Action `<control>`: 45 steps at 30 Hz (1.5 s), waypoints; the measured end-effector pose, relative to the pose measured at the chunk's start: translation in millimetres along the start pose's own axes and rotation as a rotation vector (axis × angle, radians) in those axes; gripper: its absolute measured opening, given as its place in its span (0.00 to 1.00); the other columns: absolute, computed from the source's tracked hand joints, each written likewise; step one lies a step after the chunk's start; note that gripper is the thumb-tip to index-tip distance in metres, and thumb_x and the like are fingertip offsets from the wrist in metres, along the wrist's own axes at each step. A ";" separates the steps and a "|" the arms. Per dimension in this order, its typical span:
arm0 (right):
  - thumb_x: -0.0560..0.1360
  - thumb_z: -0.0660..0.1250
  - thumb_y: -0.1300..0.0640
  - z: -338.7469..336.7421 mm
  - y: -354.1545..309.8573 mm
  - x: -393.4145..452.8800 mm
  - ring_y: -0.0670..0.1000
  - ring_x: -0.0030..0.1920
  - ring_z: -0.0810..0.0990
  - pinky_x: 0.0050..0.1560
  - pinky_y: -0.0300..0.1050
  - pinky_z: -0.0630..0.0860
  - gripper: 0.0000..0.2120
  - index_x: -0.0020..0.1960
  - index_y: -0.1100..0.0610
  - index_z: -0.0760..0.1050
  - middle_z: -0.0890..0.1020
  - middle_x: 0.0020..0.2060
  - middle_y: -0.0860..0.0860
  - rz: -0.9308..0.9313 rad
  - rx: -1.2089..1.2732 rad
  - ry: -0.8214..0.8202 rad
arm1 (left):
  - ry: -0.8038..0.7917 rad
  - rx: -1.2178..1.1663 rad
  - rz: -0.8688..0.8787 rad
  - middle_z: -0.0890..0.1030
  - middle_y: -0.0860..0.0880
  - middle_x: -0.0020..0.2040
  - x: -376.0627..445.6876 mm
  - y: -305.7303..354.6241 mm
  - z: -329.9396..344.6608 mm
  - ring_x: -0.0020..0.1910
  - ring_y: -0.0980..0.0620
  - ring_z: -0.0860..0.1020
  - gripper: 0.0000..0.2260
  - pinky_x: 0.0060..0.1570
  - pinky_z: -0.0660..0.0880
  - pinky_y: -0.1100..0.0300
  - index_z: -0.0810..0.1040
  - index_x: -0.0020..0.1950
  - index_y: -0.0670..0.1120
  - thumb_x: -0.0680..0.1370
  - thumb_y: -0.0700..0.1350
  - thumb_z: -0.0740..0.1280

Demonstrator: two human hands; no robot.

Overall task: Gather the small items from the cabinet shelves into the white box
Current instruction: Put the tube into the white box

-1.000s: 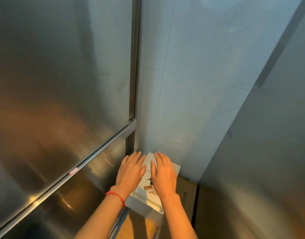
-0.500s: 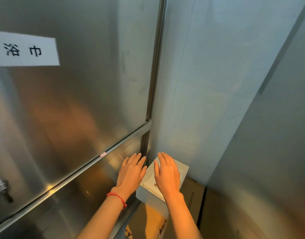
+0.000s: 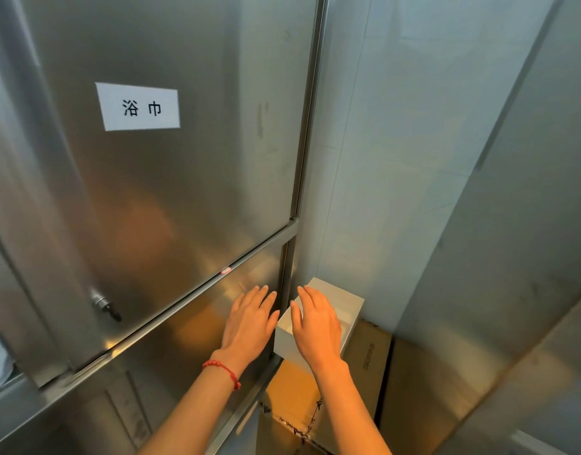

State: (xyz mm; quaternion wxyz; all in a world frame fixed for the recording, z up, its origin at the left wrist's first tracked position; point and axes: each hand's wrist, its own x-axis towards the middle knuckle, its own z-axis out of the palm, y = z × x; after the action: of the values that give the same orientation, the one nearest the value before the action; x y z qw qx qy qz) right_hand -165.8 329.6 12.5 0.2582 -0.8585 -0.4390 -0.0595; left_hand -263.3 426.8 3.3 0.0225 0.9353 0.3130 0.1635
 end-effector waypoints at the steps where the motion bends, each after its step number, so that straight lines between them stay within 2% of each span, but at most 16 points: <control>1: 0.82 0.50 0.47 -1.5 -2.5 -4.9 0.46 0.73 0.60 0.71 0.40 0.57 0.22 0.74 0.51 0.61 0.65 0.73 0.47 -0.003 -0.001 -0.001 | 0.005 0.002 0.000 0.58 0.52 0.76 -4.9 -0.8 -2.0 0.76 0.54 0.53 0.22 0.73 0.49 0.59 0.57 0.76 0.51 0.83 0.54 0.50; 14: 0.82 0.52 0.46 -14.1 -20.1 -44.4 0.46 0.72 0.61 0.71 0.41 0.58 0.22 0.73 0.51 0.63 0.66 0.72 0.47 -0.051 0.063 -0.036 | 0.055 0.013 -0.057 0.62 0.51 0.75 -56.9 -2.8 -20.3 0.75 0.54 0.57 0.22 0.72 0.53 0.58 0.59 0.76 0.50 0.83 0.53 0.51; 23: 0.82 0.52 0.48 -33.9 -18.6 -69.1 0.47 0.73 0.61 0.71 0.40 0.57 0.21 0.73 0.52 0.63 0.66 0.72 0.47 -0.174 0.083 -0.049 | 0.130 -0.001 -0.138 0.67 0.48 0.73 -92.9 17.4 -32.9 0.73 0.51 0.61 0.21 0.71 0.56 0.54 0.66 0.73 0.47 0.81 0.51 0.57; 27: 0.82 0.52 0.48 -36.0 -25.9 -84.2 0.47 0.72 0.61 0.71 0.41 0.56 0.21 0.73 0.52 0.64 0.67 0.71 0.48 -0.242 0.094 -0.063 | 0.133 0.032 -0.188 0.65 0.49 0.74 -113.9 19.3 -36.6 0.74 0.51 0.60 0.21 0.71 0.55 0.54 0.65 0.74 0.48 0.81 0.52 0.57; 34: 0.81 0.55 0.49 -36.1 -43.6 -109.7 0.48 0.71 0.65 0.70 0.41 0.60 0.20 0.71 0.54 0.67 0.70 0.69 0.49 -0.347 0.148 -0.058 | 0.168 0.032 -0.311 0.73 0.44 0.68 -151.8 14.8 -49.7 0.69 0.46 0.69 0.19 0.68 0.63 0.50 0.73 0.68 0.44 0.78 0.48 0.65; 37: 0.80 0.60 0.53 -36.5 -52.9 -120.3 0.52 0.67 0.71 0.67 0.45 0.66 0.18 0.67 0.58 0.72 0.75 0.65 0.54 -0.405 0.173 -0.021 | 0.181 0.014 -0.350 0.74 0.42 0.66 -167.5 12.8 -53.2 0.67 0.43 0.71 0.19 0.66 0.65 0.48 0.75 0.66 0.42 0.76 0.46 0.68; 45: 0.78 0.65 0.55 -30.2 -83.7 -147.5 0.54 0.63 0.76 0.63 0.47 0.70 0.16 0.63 0.60 0.76 0.79 0.60 0.55 -0.504 0.250 0.003 | 0.142 0.108 -0.458 0.62 0.49 0.75 -207.7 -1.0 -71.3 0.75 0.53 0.57 0.22 0.71 0.52 0.58 0.62 0.75 0.49 0.82 0.53 0.54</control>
State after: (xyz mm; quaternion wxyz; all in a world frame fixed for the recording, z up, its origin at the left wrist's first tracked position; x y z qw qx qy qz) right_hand -317.3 248.3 22.7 0.3396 -0.6837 -0.6423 -0.0684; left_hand -442.5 300.2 10.0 -0.0131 0.8258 0.5261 0.2027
